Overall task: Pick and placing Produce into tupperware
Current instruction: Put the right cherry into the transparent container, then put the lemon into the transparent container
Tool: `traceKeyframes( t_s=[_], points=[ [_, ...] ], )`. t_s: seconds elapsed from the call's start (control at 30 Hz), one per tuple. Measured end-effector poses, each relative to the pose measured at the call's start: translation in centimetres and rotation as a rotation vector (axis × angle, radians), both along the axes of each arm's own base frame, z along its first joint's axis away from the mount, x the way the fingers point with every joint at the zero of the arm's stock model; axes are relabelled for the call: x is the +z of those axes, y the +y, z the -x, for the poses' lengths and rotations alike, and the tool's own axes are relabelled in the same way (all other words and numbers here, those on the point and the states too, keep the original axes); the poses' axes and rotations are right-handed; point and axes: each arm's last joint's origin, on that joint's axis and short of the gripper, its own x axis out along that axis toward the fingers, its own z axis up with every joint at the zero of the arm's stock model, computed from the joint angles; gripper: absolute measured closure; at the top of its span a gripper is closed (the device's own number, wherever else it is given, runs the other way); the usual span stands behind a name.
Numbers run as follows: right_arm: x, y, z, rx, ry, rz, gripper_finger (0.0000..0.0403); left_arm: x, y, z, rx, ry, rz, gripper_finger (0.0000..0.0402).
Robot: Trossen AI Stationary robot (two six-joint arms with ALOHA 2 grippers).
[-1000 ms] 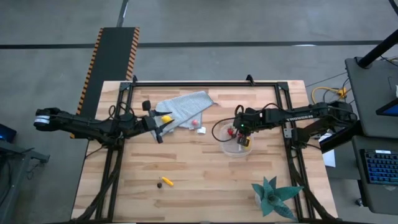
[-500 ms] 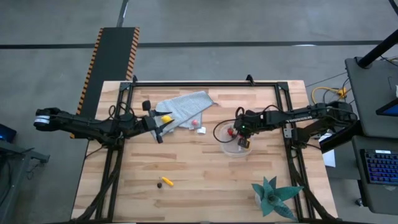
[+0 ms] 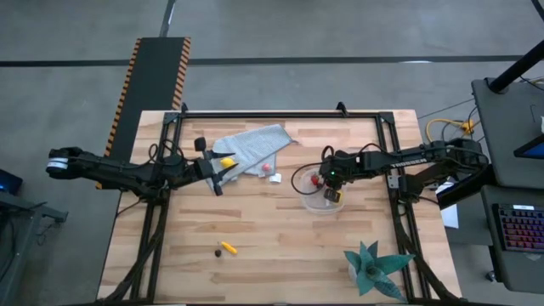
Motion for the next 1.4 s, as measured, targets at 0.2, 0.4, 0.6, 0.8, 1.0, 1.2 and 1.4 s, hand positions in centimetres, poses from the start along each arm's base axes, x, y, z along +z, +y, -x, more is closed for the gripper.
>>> traceKeyframes(
  t_s=[0.2,0.4,0.6,0.8,1.0,1.2,1.4],
  points=[
    [0.0,0.0,0.0,-0.004,-0.001,-0.002,0.0311,0.0,0.0,0.0,0.000,0.000,0.000,0.0265],
    [0.0,0.0,0.0,-0.004,-0.001,-0.002,0.0308,0.0,0.0,0.0,-0.001,0.000,0.000,0.0265],
    [0.4,0.0,-0.4,-0.004,-0.037,0.002,0.0309,0.0,0.0,0.0,0.000,0.000,0.000,0.0265],
    [1.1,-0.1,-1.0,0.001,-0.072,0.006,0.0307,0.0,0.0,0.0,0.000,0.000,0.000,0.0265],
    [3.2,0.0,-2.4,0.052,-0.159,-0.016,0.0301,0.0,0.0,0.0,0.000,0.000,0.000,0.0265],
    [5.9,1.0,-4.0,0.184,-0.276,-0.019,0.0305,0.0,0.0,0.0,0.000,0.000,0.000,0.0265],
    [9.2,3.0,-5.6,0.318,-0.422,0.009,0.0322,0.0,0.0,0.0,0.000,0.000,0.000,0.0265]
  ],
)
